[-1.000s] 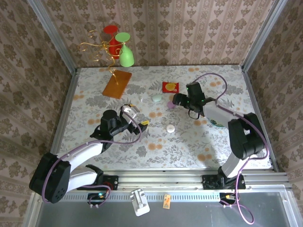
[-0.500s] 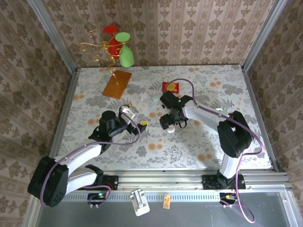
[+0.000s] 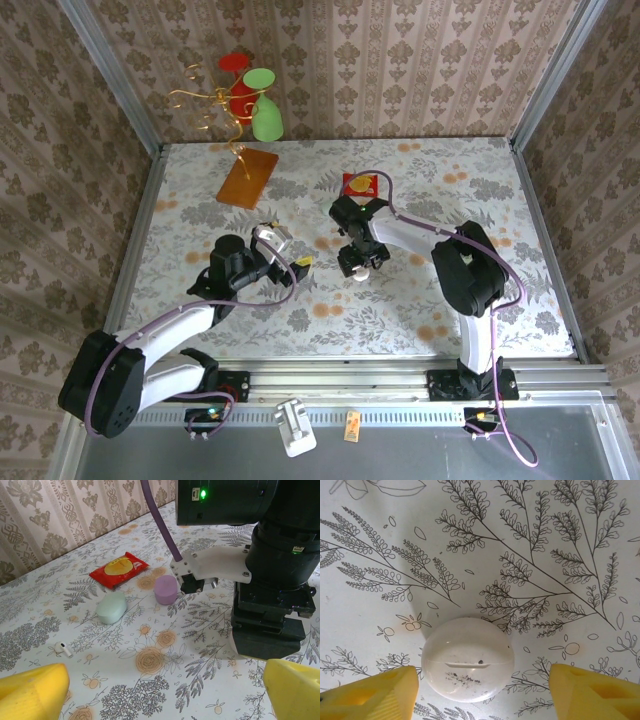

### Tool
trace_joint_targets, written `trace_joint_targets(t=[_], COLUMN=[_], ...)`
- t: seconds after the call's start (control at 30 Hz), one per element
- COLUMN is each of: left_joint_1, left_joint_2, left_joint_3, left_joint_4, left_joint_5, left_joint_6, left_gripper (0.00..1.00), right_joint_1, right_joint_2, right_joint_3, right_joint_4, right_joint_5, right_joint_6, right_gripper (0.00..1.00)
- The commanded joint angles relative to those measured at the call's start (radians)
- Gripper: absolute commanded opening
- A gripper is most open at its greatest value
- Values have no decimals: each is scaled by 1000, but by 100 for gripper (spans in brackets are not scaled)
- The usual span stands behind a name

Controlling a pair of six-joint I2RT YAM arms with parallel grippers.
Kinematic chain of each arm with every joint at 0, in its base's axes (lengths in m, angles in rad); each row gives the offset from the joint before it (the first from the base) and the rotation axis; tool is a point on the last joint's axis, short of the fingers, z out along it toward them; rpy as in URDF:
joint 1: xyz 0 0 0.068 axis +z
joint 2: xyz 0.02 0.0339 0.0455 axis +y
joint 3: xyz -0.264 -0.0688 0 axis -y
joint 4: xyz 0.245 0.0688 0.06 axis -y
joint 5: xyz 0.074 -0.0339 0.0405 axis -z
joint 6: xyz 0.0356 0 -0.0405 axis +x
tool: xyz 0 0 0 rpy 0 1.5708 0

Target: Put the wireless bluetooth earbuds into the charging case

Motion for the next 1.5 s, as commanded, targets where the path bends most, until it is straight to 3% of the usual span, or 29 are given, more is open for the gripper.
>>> trace_joint_targets(t=[0.0, 0.47, 0.67, 0.87, 1.0, 1.13, 1.47], left_joint_1=[7, 7, 6, -42, -99, -149, -250], left_joint_2=[9, 9, 29, 94, 202, 333, 491], left_joint_3=[-5, -12, -14, -37, -75, -71, 65], left_joint_4=[-2, 6, 42, 231, 523, 750, 789], left_joint_5=[21, 26, 39, 5, -114, -159, -166], left_joint_6=[-15, -23, -52, -120, -214, -289, -317], left_gripper=[100, 100, 100, 100, 100, 99, 83], right_joint_1=[6, 5, 3, -37, -50, -54, -52], right_joint_2=[34, 59, -42, -252, -386, -464, -545], right_joint_3=[12, 14, -44, -139, -233, -283, -334], right_joint_4=[-1, 17, 88, 251, 442, 553, 687], right_joint_5=[-25, -22, -19, -48, -68, -116, -231], right_joint_6=[21, 25, 26, 173, 335, 449, 541], right_gripper=[67, 50, 48, 47, 47, 47, 46])
